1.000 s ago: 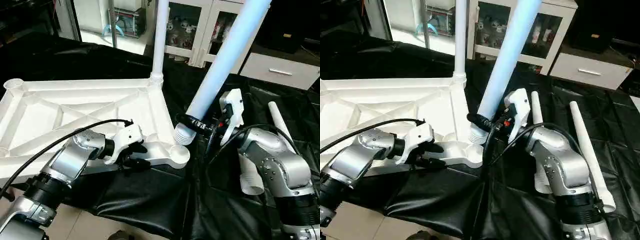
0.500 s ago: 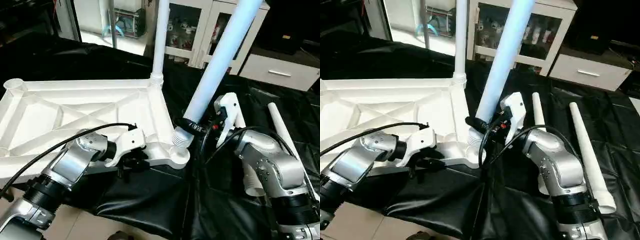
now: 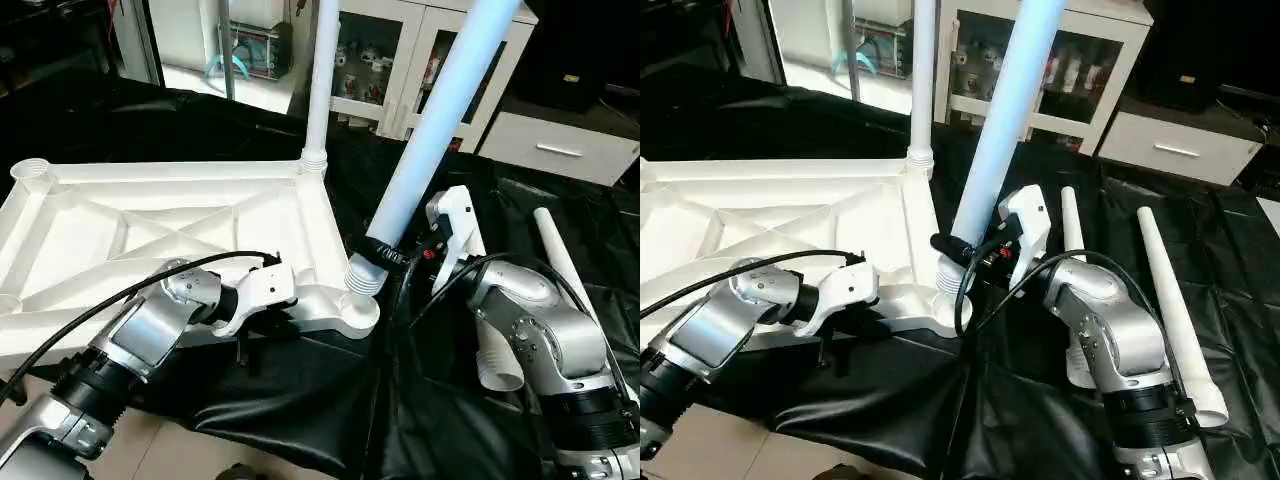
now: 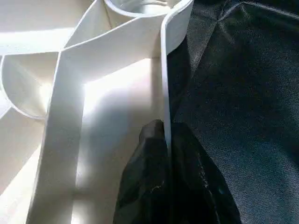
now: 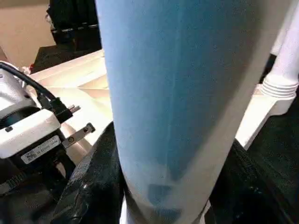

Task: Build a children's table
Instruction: Pick table leg, then insert table leg to table base

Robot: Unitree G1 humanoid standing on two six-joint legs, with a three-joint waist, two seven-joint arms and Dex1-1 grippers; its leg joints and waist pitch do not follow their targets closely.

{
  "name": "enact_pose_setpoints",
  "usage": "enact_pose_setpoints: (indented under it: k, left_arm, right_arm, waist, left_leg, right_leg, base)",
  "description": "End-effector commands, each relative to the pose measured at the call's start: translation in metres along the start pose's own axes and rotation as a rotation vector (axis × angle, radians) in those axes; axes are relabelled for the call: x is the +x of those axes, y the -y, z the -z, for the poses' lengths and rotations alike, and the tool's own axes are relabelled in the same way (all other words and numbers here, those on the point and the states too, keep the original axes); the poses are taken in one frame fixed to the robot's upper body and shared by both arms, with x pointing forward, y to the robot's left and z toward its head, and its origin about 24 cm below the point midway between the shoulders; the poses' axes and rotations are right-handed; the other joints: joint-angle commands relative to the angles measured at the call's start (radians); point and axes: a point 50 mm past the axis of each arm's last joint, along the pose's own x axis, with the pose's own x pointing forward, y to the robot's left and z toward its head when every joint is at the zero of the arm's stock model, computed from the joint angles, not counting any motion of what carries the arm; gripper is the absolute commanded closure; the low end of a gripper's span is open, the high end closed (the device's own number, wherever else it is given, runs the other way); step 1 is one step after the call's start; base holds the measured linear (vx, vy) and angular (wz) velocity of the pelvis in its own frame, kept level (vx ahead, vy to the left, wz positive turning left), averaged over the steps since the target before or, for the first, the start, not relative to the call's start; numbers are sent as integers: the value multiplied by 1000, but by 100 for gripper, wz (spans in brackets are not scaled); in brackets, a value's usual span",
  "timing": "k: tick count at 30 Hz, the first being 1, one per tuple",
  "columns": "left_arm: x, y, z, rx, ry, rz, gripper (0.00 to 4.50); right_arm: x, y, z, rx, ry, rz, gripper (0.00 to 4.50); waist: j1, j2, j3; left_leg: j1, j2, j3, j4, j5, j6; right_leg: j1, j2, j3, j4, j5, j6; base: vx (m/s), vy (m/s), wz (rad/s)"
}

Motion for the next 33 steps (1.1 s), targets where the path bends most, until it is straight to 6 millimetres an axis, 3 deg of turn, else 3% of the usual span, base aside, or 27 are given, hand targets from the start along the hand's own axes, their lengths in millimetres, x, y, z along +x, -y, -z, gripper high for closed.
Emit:
enact_pose_setpoints:
  k: [1, 6, 10, 15, 26, 33]
  left_arm:
    - [11, 11, 8, -18, -1, 49, 450]
    - [12, 12, 6, -10, 9, 59, 450]
    - [13, 13, 5, -2, 14, 70, 450]
    - [12, 12, 5, 5, 7, 78, 450]
    - [10, 10, 6, 11, 1, 73, 450]
    - [8, 8, 6, 10, -2, 61, 450]
  right_arm:
    - [-3, 0, 0, 6, -4, -5, 264]
    - [0, 1, 6, 8, -40, 11, 264]
    - [6, 5, 16, 22, -79, 90, 264]
    - [14, 4, 25, 14, -152, 97, 264]
    - [15, -3, 25, 66, -172, 58, 265]
    - [11, -9, 26, 68, -212, 22, 265]
  waist:
    - [-1, -5, -50]
    - [-1, -7, -45]
    - [-5, -7, -44]
    - [-6, -10, -39]
    - [-7, -14, -33]
    - [-6, -10, -33]
  left_leg:
    - [41, 97, -49, -98, -314, -82]
    - [42, 96, -49, -98, -301, -68]
    - [44, 95, -50, -100, -324, -84]
    - [44, 95, -49, -104, -328, -82]
    - [45, 98, -53, -110, -372, -95]
    - [46, 99, -53, -112, -381, -104]
  right_leg:
    - [-1, -100, 52, -93, -232, -182]
    - [-4, -101, 54, -97, -256, -174]
    - [-9, -100, 54, -100, -290, -176]
    - [-10, -98, 56, -101, -285, -167]
    - [-15, -101, 58, -108, -340, -151]
    - [-17, -103, 59, -110, -343, -144]
  base:
    - [0, 0, 0]
    - [0, 0, 0]
    - [0, 0, 0]
    - [0, 0, 0]
    - [0, 0, 0]
    - [0, 0, 0]
